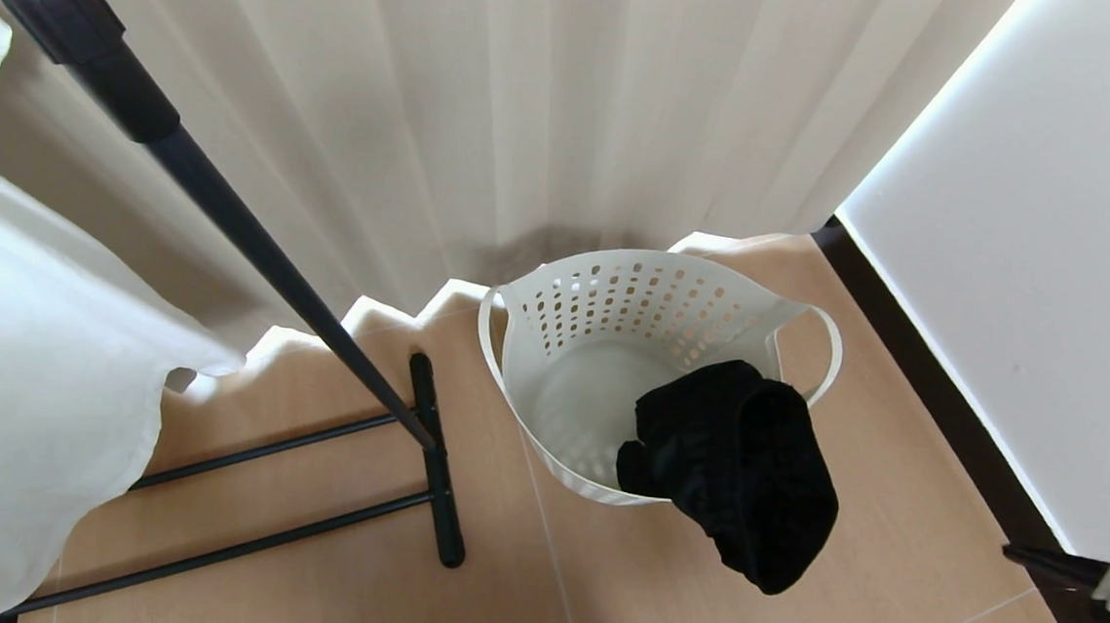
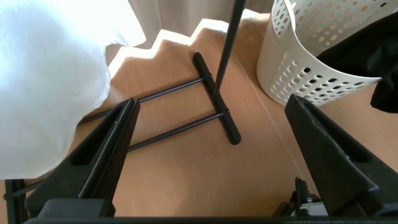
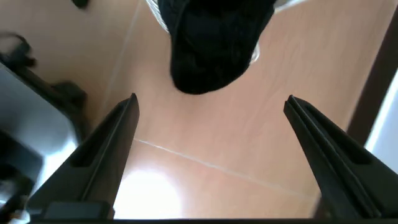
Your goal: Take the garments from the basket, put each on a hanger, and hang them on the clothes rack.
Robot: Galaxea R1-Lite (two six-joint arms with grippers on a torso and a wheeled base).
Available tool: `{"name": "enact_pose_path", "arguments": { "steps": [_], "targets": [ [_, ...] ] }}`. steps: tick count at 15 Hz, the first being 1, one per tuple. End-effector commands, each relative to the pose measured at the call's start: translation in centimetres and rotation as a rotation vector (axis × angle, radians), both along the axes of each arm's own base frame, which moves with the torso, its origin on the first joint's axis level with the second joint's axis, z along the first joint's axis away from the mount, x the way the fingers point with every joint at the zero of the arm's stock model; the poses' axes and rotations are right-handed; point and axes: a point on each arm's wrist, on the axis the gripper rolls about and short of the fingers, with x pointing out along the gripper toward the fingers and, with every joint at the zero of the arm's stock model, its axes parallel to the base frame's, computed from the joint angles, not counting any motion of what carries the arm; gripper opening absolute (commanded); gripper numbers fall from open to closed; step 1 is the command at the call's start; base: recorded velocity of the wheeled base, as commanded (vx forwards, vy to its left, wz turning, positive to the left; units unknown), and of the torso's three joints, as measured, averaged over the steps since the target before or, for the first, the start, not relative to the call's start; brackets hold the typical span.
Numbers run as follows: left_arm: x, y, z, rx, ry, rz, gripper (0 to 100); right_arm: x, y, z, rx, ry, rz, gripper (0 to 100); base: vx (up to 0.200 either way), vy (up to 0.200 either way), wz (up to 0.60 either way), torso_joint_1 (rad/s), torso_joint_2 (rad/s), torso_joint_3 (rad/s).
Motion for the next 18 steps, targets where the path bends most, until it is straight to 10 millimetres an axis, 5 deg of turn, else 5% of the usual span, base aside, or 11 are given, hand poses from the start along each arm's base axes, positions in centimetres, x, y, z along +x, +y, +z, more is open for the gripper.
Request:
{"name": "enact_pose_path", "arguments": {
  "steps": [1, 6, 12, 18],
  "targets": [
    [0.0, 0.0, 0.0, 0.000, 0.001, 0.001, 100, 7.2, 1.7, 0.4, -0.231, 0.018, 0.144, 100, 0.000, 0.000, 0.00, 0.000, 0.00, 0.000],
    [0.0, 0.0, 0.0, 0.000, 0.001, -0.001, 100, 14.8, 3.9, -0.6, -0.475, -0.032, 0.190, 100, 0.000, 0.000, 0.00, 0.000, 0.00, 0.000],
    [0.0, 0.0, 0.0, 0.001, 0.001, -0.001, 100, 23.5, 5.7, -4.0, -0.514, -0.246, 0.066, 100, 0.000, 0.000, 0.00, 0.000, 0.00, 0.000],
    [0.0, 0.0, 0.0, 0.001, 0.001, -0.001, 100, 25.0, 6.0, -3.5, -0.486, -0.373, 0.023, 100, 0.000, 0.000, 0.00, 0.000, 0.00, 0.000]
  ]
}}
